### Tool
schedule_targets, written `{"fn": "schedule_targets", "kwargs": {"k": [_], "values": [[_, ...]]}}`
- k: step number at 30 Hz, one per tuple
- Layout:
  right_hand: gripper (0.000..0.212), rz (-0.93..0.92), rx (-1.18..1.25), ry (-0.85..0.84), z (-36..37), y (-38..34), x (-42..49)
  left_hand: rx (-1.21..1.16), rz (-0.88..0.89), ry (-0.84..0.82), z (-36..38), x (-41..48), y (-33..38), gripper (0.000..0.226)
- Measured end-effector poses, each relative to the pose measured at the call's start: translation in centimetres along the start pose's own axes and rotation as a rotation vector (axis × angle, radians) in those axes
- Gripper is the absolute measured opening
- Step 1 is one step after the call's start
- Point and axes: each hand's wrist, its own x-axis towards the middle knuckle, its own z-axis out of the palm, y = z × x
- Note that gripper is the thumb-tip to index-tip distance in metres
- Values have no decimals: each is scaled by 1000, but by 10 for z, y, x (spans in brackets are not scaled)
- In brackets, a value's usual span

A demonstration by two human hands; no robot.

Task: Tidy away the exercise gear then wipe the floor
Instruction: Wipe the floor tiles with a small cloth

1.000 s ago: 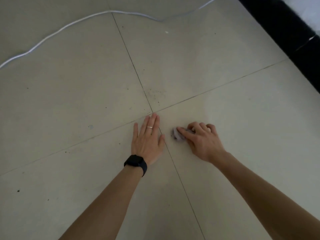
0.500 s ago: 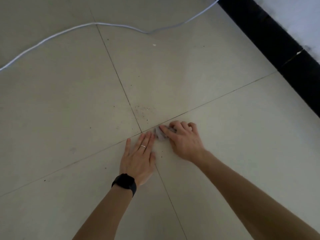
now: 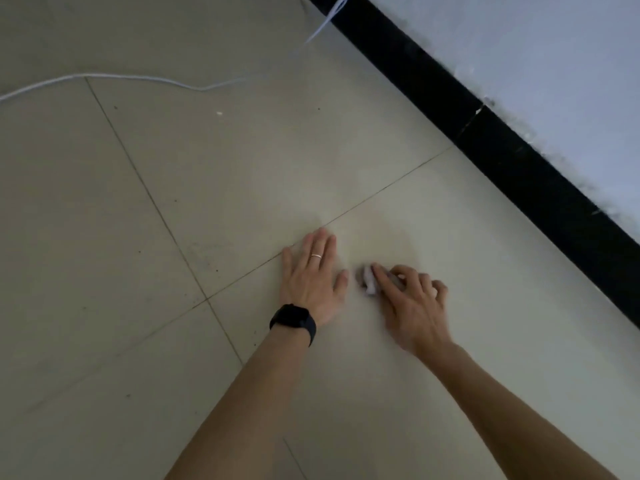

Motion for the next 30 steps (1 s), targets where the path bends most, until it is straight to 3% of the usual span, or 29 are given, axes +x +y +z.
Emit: {"fn": "schedule_targets", "kwargs": {"k": [4, 7, 9, 12, 14, 15, 18, 19, 21, 24, 26, 28, 30], "values": [[47, 444, 84, 11, -13, 42, 58, 22, -71, 109, 30, 6, 5, 70], [47, 484, 117, 18, -16, 35, 74, 26, -67, 165, 33, 6, 3, 72], [51, 331, 101, -2, -10, 19, 70, 18, -74, 161, 31, 8, 5, 73], [51, -79, 33, -12, -7, 18, 70, 20, -82, 143, 32, 8, 5, 75], [48, -169, -34, -17, -15, 39, 92, 21, -86, 125, 32, 8, 4, 75], [48, -103, -69, -32, -19, 46, 105, 23, -86, 121, 32, 9, 4, 75], [53, 423, 39, -67, -29, 52, 134, 33, -87, 118, 32, 8, 4, 75], [56, 512, 82, -70, -31, 42, 135, 30, -86, 119, 33, 8, 4, 75], [62, 349, 59, -84, -25, 13, 125, 28, -89, 132, 33, 8, 4, 74], [63, -186, 27, -97, -16, -6, 105, 30, -89, 139, 34, 8, 3, 74], [59, -286, 15, -57, -14, 12, 116, 26, -83, 140, 36, 9, 2, 74], [56, -59, 13, -34, -15, 33, 134, 19, -81, 148, 37, 8, 2, 73], [49, 355, 162, 29, -19, 42, 145, 31, -81, 152, 36, 8, 2, 73]]}}
